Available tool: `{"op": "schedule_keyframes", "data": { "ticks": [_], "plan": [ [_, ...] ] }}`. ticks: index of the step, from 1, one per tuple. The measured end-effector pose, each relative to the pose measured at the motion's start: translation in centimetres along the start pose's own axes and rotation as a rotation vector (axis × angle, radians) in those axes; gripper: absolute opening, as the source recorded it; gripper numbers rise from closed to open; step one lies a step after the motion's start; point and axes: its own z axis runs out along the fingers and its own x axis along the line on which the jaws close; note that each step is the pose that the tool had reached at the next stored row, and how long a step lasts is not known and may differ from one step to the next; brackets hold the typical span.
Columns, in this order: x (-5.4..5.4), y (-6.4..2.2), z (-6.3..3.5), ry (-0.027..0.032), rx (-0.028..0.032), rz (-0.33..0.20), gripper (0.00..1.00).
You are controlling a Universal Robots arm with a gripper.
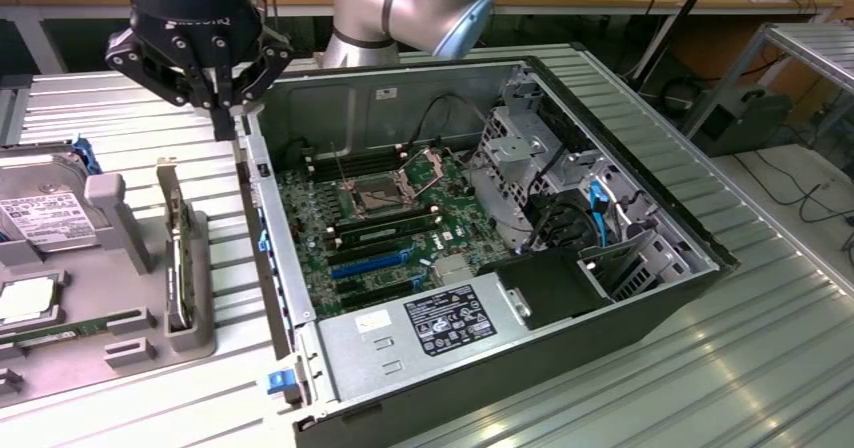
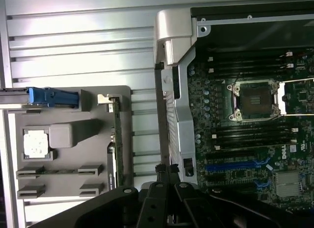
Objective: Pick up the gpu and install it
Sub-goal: 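Reach for the gpu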
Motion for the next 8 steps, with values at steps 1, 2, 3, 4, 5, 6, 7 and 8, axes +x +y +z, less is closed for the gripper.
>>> {"op": "schedule_keyframes", "data": {
  "ticks": [1, 2, 3, 4, 5, 6, 7, 8],
  "plan": [
    [0.1, -0.01, 0.0, 0.0, 0.0, 0.0, 0.11],
    [0.2, -0.01, -0.01, 0.0, 0.0001, 0.0, 0.11],
    [0.3, -0.03, -0.01, 0.0, 0.0, 0.0, 0.11],
    [0.5, -0.04, -0.02, 0.0, 0.0001, 0.0, 0.11],
    [0.7, -0.05, -0.02, 0.0, 0.0, 0.0, 0.11],
    [0.8, -0.06, -0.03, 0.0001, 0.0001, 0.0, 0.11],
    [1.0, -0.07, -0.03, 0.0001, 0.0001, 0.0, 0.11],
    [1.1, -0.09, -0.03, 0.0, 0.0, 0.0, 0.11]
  ]
}}
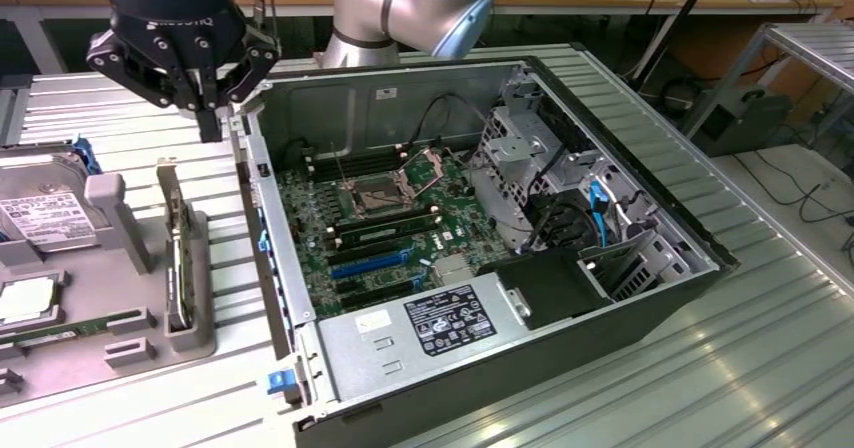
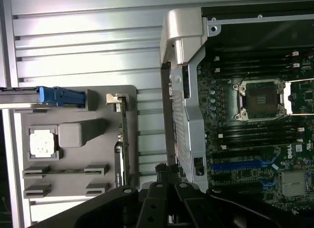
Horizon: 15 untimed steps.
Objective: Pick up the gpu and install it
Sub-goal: 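Reach for the gpu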
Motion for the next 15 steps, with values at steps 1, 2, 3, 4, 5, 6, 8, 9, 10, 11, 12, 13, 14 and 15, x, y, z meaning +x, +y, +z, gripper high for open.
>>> {"op": "schedule_keyframes", "data": {
  "ticks": [1, 2, 3, 4, 5, 6, 8, 9, 10, 11, 12, 13, 14, 15],
  "plan": [
    [0.1, -0.01, -0.01, 0.0001, 0.0001, 0.0, 0.11],
    [0.3, -0.02, -0.01, 0.0001, 0.0001, 0.0, 0.11],
    [0.5, -0.04, -0.02, 0.0, 0.0, 0.0, 0.11],
    [0.7, -0.05, -0.02, 0.0, 0.0, 0.0, 0.11],
    [0.8, -0.06, -0.03, 0.0, 0.0, 0.0, 0.11],
    [0.9, -0.07, -0.03, 0.0001, 0.0001, 0.0, 0.11],
    [1.1, -0.08, -0.03, 0.0001, 0.0001, 0.0, 0.11],
    [1.2, -0.09, -0.04, 0.0, 0.0, 0.0, 0.11],
    [1.3, -0.1, -0.04, 0.0001, 0.0001, 0.0, 0.11],
    [1.4, -0.11, -0.04, 0.0, 0.0, 0.0, 0.11],
    [1.5, -0.11, -0.04, 0.0, 0.0001, 0.0, 0.11],
    [1.6, -0.12, -0.05, 0.0001, 0.0, 0.0, 0.11],
    [1.8, -0.13, -0.05, 0.0, 0.0, 0.0, 0.11],
    [2.0, -0.15, -0.06, 0.0001, 0.0001, 0.0, 0.11]
  ]
}}
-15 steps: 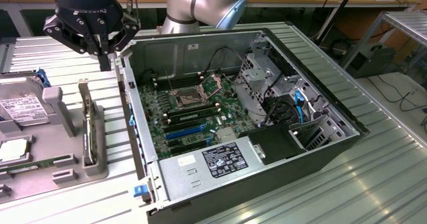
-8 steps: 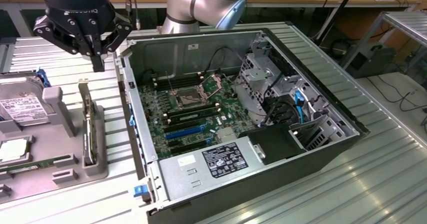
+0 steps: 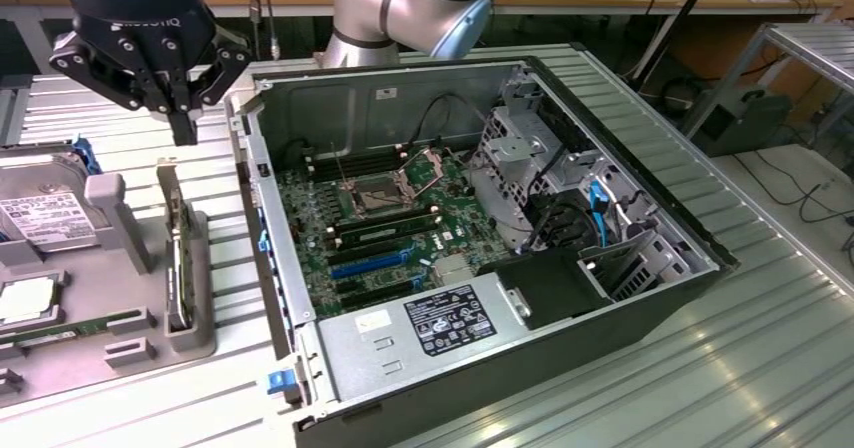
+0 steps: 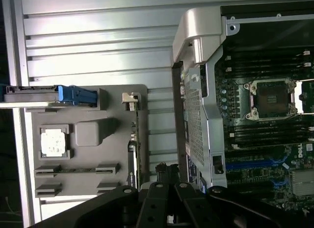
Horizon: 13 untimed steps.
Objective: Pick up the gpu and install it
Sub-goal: 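Reach for the gpu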
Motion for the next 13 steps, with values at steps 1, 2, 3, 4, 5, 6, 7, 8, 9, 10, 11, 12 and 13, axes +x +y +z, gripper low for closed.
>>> {"op": "schedule_keyframes", "data": {
  "ticks": [1, 2, 3, 4, 5, 6, 7, 8, 9, 10, 11, 12, 13],
  "plan": [
    [0.1, -0.01, 0.0, 0.0, 0.0, 0.0, 0.11],
    [0.3, -0.02, -0.01, 0.0, 0.0, 0.0, 0.11],
    [0.3, -0.03, -0.01, 0.0, 0.0, 0.0, 0.11],
    [0.4, -0.03, -0.01, 0.0, 0.0, 0.0, 0.11],
    [0.5, -0.04, -0.01, 0.0, 0.0, 0.0, 0.11],
    [0.6, -0.04, -0.01, 0.0, -0.0001, 0.0, 0.11],
    [0.6, -0.05, -0.02, 0.0, 0.0, 0.0, 0.11],
    [0.7, -0.06, -0.02, 0.0, 0.0, 0.0, 0.11],
    [0.8, -0.06, -0.02, 0.0, 0.0, 0.0, 0.11],
    [0.9, -0.07, -0.03, 0.0, 0.0, 0.0, 0.11],
    [1.1, -0.08, -0.03, 0.0, 0.0, 0.0, 0.11],
    [1.2, -0.09, -0.03, -0.0001, -0.0001, 0.0, 0.11],
    [1.3, -0.1, -0.04, 0.0, 0.0, 0.0, 0.11]
  ]
}}
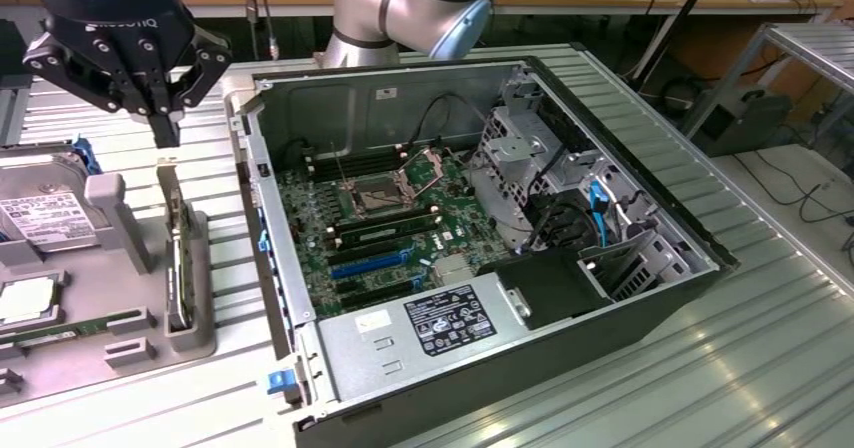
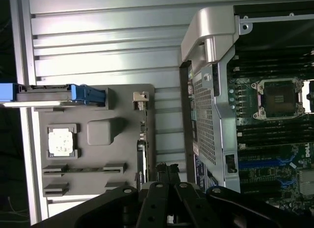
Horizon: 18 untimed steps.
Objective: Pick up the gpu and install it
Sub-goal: 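Reach for the gpu, then pick up the gpu and move the gpu toward the slot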
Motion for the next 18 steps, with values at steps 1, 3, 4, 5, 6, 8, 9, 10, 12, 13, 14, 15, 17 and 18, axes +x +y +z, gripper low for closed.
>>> {"op": "schedule_keyframes", "data": {
  "ticks": [1, 3, 4, 5, 6, 8, 9, 10, 12, 13, 14, 15, 17, 18],
  "plan": [
    [0.1, -0.01, 0.0, 0.0, 0.0, 0.0, 0.11],
    [0.3, -0.03, -0.01, 0.0, 0.0, 0.0, 0.11],
    [0.5, -0.04, -0.01, 0.0, 0.0, 0.0, 0.11],
    [0.6, -0.04, -0.02, 0.0001, 0.0001, 0.0, 0.11],
    [0.7, -0.05, -0.02, 0.0001, 0.0001, 0.0, 0.11],
    [1.2, -0.09, -0.03, 0.0, 0.0, 0.0, 0.11],
    [1.3, -0.1, -0.04, 0.0, 0.0, 0.0, 0.11],
    [1.4, -0.11, -0.04, 0.0001, 0.0001, 0.0, 0.11],
    [1.5, -0.11, -0.04, 0.0, 0.0, 0.0, 0.11],
    [1.5, -0.11, -0.04, 0.0, 0.0, 0.0, 0.11],
    [1.5, -0.11, -0.04, 0.0, 0.0, 0.0, 0.11],
    [1.5, -0.11, -0.04, 0.0, 0.0, 0.0, 0.11],
    [1.5, -0.11, -0.04, 0.0, 0.0, 0.0, 0.11],
    [1.5, -0.11, -0.04, 0.0, 0.0, 0.0, 0.11]
  ]
}}
